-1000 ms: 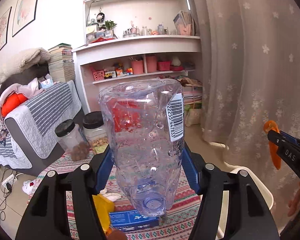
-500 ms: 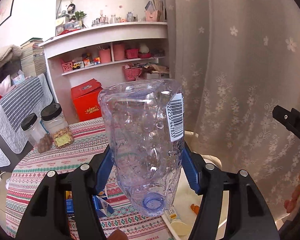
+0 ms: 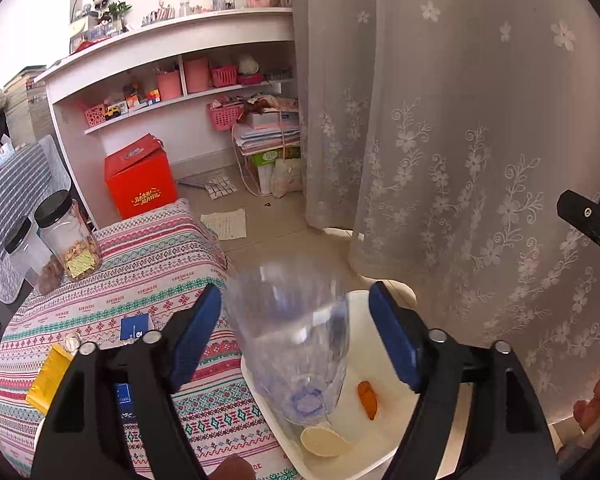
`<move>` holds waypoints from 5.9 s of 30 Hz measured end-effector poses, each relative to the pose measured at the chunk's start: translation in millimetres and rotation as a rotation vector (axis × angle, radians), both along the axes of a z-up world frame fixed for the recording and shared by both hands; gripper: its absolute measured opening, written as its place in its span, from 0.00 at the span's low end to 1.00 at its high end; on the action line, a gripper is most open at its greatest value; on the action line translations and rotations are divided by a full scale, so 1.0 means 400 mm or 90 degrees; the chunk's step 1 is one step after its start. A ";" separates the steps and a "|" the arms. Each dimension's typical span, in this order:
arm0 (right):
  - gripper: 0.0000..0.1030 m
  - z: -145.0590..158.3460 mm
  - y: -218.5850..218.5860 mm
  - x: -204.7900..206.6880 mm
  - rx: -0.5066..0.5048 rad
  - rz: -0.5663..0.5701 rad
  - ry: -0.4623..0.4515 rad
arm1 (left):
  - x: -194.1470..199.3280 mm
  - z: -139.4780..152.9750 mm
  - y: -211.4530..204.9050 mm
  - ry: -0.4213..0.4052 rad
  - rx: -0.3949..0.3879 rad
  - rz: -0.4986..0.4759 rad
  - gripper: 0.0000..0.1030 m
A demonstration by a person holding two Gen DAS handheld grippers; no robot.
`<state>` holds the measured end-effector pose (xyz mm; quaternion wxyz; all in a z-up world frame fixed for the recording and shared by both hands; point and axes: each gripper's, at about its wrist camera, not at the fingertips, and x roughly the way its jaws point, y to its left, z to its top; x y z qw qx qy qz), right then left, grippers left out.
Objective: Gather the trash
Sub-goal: 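Drop the bottle and orange peel into the white bin with both tools, then move the left tool to the white paper cone and grasp it, then grasp the yellow snack wrapper with the right tool and lift it while the left tool holds the cone, then drop the yellow wrapper into the white bin with the right tool while the left tool carries the cone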
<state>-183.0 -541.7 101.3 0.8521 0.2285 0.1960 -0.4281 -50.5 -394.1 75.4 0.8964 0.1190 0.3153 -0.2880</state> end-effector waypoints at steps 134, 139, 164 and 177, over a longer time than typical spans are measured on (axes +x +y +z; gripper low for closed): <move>0.05 -0.191 0.913 0.681 0.079 0.730 0.214 | 0.333 -0.171 1.149 0.287 -0.079 0.414 0.59; 0.04 -0.154 0.903 0.669 0.077 0.731 0.183 | 0.329 -0.154 1.144 0.269 -0.094 0.416 0.59; 0.04 -0.024 0.631 0.493 0.058 0.615 0.079 | 0.280 -0.072 0.923 0.205 -0.090 0.337 0.59; 0.05 -0.055 0.345 0.337 0.069 0.432 0.094 | 0.236 -0.067 0.693 0.207 -0.065 0.242 0.59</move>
